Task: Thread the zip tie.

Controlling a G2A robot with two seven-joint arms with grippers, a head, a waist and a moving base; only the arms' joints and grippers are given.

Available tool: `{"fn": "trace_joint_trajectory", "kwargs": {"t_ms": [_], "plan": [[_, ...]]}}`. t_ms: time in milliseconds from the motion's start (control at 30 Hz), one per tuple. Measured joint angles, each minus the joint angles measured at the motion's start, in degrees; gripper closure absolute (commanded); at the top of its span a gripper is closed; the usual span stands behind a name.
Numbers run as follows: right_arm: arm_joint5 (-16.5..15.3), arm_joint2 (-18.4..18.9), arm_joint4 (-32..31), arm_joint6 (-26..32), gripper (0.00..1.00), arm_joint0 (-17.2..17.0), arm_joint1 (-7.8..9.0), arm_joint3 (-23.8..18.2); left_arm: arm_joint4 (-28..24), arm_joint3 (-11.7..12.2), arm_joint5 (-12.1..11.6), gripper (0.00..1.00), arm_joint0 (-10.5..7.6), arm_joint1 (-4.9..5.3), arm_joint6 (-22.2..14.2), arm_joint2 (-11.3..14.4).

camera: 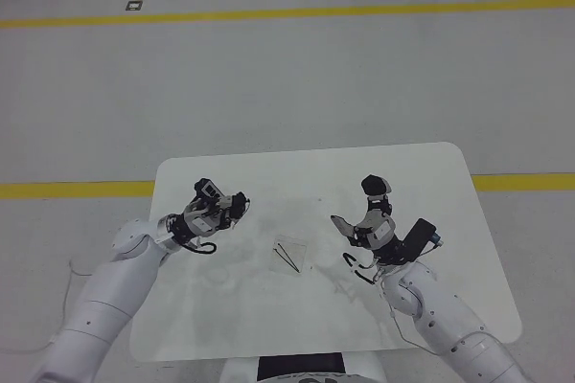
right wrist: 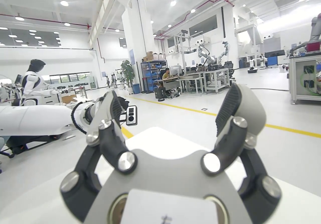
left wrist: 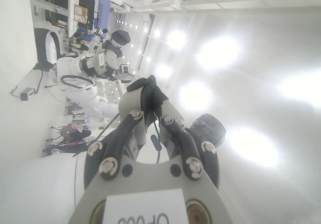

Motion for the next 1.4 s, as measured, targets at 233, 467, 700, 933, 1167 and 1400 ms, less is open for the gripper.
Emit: {"fn": "trace_joint_trajectory", "kwargs": {"t_ms": [233,467,700,933,1167,1400], "plan": [[0.0,0.0,0.0,0.0,0.0,0.0,0.0,0.0,8.13,-3.29,-2.74,1.0,4.02,1.26,5.41,-3.61],[0.0,0.0,0.0,0.0,0.0,0.0,0.0,0.0,10.23,-2.6,-3.08,1.0,6.28,1.95,6.26,-6.08],[0.0,0.0,0.0,0.0,0.0,0.0,0.0,0.0,10.53,-0.72,-3.58,1.0,7.04,2.22,5.63,-7.19],[0.0,0.0,0.0,0.0,0.0,0.0,0.0,0.0,10.34,0.26,-3.89,1.0,7.5,2.31,5.94,-7.79],[0.0,0.0,0.0,0.0,0.0,0.0,0.0,0.0,10.69,0.49,-4.26,1.0,7.71,2.27,6.77,-7.73],[0.0,0.0,0.0,0.0,0.0,0.0,0.0,0.0,9.71,0.06,-5.09,1.0,8.3,2.22,6.05,-7.89]]}}
